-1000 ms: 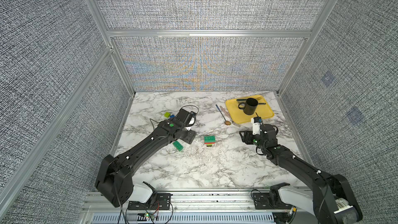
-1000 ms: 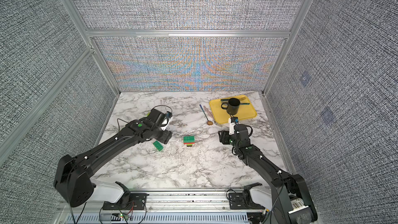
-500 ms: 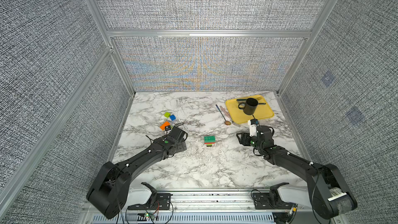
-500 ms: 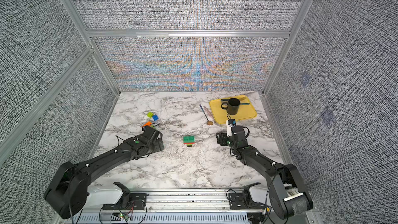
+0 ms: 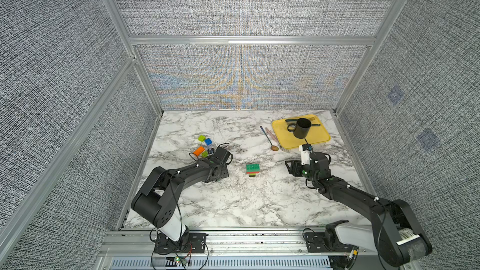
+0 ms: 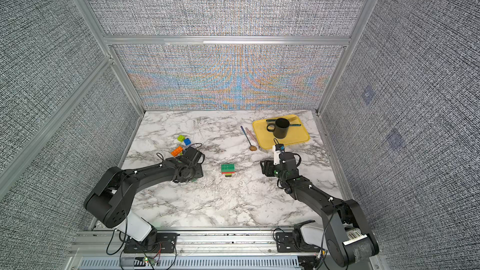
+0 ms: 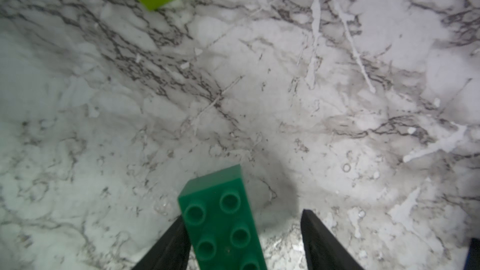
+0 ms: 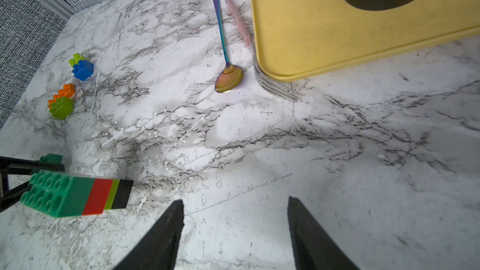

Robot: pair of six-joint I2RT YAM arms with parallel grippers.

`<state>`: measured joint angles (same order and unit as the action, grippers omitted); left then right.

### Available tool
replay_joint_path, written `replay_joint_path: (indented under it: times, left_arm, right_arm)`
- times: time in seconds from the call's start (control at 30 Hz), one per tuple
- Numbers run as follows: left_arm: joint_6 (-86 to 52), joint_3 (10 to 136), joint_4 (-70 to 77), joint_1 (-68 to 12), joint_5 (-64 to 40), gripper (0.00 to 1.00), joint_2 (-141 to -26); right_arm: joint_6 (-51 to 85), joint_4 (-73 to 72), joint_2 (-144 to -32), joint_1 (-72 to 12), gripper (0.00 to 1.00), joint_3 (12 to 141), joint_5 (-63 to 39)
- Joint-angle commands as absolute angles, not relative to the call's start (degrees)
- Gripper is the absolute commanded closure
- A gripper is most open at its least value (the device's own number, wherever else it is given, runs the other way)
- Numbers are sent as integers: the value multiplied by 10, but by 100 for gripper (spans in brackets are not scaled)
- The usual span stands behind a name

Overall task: Assemble a carrot with lego
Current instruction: Pick up the lego brick from the center of the board.

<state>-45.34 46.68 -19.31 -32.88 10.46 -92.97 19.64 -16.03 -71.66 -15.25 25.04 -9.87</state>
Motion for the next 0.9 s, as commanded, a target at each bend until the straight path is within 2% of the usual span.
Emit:
replay_joint_path:
  times: [0.0,0.13,0.5,0.6,0.87]
  left_arm:
    - [-439,467,-199,-333,82,36,-944]
    - [-429,464,-210,-335,84,46,-947]
    - [-403,454,-215,-345,103,59,-948]
    - [-378,465,-213,-344,101,65,-944]
    - [-224,509,-234,-347,30,72,-814]
  right_arm:
    - [199,-171,-719,-153,35,250,-98]
    - [201,-172,-722,-153,35,250,-98]
    - [204,-178,-730,-155,35,248,-99]
    - [201,-170,-721,-155,35,249,-95]
    - [182,-146,-688,-155,35,257,-74]
